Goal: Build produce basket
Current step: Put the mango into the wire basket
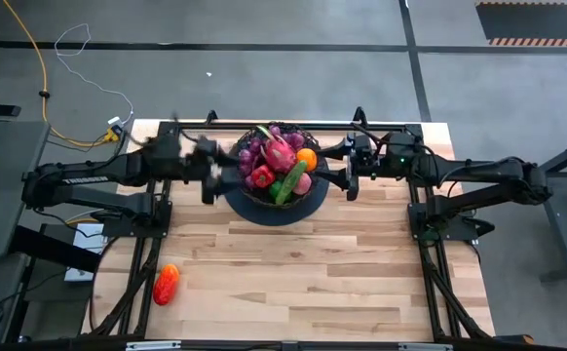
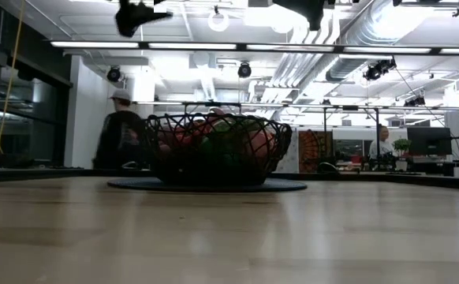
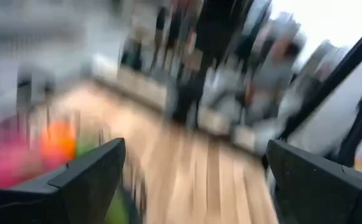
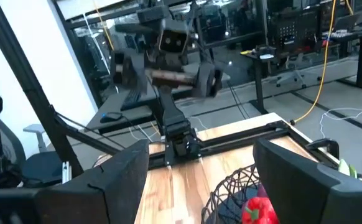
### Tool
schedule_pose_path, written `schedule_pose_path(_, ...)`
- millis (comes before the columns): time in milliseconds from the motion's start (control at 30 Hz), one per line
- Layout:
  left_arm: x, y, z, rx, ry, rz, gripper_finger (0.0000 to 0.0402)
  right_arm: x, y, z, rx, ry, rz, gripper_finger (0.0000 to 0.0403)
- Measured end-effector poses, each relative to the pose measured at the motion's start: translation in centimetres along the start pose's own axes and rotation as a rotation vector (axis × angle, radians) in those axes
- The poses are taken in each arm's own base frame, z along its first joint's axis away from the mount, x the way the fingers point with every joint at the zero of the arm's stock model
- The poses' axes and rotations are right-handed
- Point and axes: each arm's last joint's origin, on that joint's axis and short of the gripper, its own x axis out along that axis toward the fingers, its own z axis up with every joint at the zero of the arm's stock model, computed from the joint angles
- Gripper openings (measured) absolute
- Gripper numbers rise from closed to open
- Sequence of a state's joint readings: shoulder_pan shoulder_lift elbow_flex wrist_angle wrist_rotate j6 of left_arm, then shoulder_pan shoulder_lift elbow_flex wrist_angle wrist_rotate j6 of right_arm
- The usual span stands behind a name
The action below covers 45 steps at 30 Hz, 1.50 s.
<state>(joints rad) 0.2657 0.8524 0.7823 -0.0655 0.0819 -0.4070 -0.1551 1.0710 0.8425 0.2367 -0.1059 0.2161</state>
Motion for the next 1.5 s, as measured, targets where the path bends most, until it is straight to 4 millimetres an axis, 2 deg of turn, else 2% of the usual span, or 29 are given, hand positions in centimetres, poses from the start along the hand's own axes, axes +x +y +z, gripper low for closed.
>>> schedule_pose_path(200,0.5,-1.8,-2.0,-0.188,0.535,0.173,0.0378,0.0,-0.1,-0.5,-0.002,0.054,-0.012,0.0279)
schedule_pose_path(367,-0.7,-3.6,-5.8,-0.41,0.953,0.459,0.0378,0.0,-0.2,-1.0,0.004,0.103,-0.022,0.0279)
schedule_pose_path(500,-1.8,-5.6,-9.6,-0.54,1.151,0.674,0.0378,0.0,-0.3,-1.3,0.007,0.135,-0.029,0.0279)
schedule_pose_path(667,-2.5,-7.8,-14.2,-0.634,1.289,0.827,0.0378,0.0,-0.3,-1.4,0.009,0.149,-0.032,0.0279)
schedule_pose_path(800,-3.2,-8.4,-18.0,-0.625,1.411,0.972,0.0378,0.0,-0.3,-1.5,0.009,0.153,-0.033,0.0279)
schedule_pose_path(967,-3.4,-8.5,-21.4,-0.663,1.51,0.96,0.0378,-0.1,-0.4,-1.9,0.013,0.193,-0.042,0.0279)
schedule_pose_path(1233,-3.7,-7.6,-23.2,-0.666,1.489,1.042,0.0378,-0.2,-0.4,-2.1,0.016,0.221,-0.048,0.0279)
schedule_pose_path(1500,-3.2,-7.8,-23.9,-0.719,1.417,1.035,0.0378,-0.2,-0.5,-2.2,0.018,0.229,-0.05,0.0279)
